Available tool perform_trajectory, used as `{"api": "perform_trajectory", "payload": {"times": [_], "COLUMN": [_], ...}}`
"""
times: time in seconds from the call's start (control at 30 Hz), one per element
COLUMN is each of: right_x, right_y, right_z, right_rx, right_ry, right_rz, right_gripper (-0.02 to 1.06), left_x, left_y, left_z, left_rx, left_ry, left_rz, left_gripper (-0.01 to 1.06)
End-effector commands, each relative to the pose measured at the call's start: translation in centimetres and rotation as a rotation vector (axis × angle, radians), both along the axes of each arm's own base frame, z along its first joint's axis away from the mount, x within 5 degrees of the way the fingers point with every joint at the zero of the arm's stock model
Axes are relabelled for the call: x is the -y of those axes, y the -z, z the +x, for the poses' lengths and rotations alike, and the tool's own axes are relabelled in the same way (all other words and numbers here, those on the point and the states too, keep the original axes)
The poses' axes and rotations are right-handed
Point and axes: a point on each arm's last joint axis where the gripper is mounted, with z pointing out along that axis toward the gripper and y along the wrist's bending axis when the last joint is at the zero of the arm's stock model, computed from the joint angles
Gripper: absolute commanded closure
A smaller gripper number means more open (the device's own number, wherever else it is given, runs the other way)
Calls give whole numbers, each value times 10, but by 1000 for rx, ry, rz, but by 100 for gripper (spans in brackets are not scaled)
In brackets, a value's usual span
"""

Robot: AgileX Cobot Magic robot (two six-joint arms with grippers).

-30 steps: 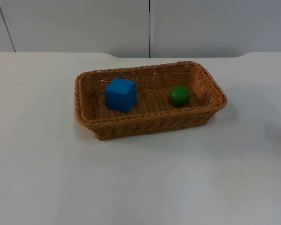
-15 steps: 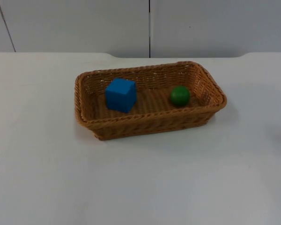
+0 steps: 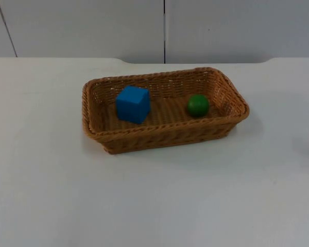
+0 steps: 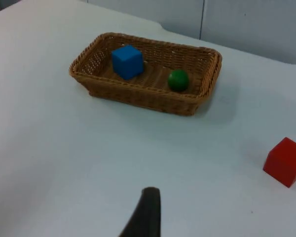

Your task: Place all geometric objects except the red cube into the basket.

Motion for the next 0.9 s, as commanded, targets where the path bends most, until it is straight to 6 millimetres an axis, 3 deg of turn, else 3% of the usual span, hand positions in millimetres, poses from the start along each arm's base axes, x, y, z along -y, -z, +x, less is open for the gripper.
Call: {"api": "perform_trajectory", "payload": {"times": [0.0,0.37,0.77,0.87], "right_x": [3,-2,-2,-2], "right_y": [3,26,26,26], "right_z": [-4,9,9,9], "right_rx": [6,-49,-50,-50], "right_ry": [6,26,27,27], "right_rz": [-2,-45,-44,-44], "right_gripper": [25,25,25,16], "left_x": [-2,-13,-13,-13], "left_y": [8,13,13,13], "left_z": [2,10,10,10], "left_rx": [-30,-14,-14,-14], "left_ry": [-22,-150,-150,-150], "left_rz": [7,21,21,21], "left_gripper": [0,0,0,0]}}
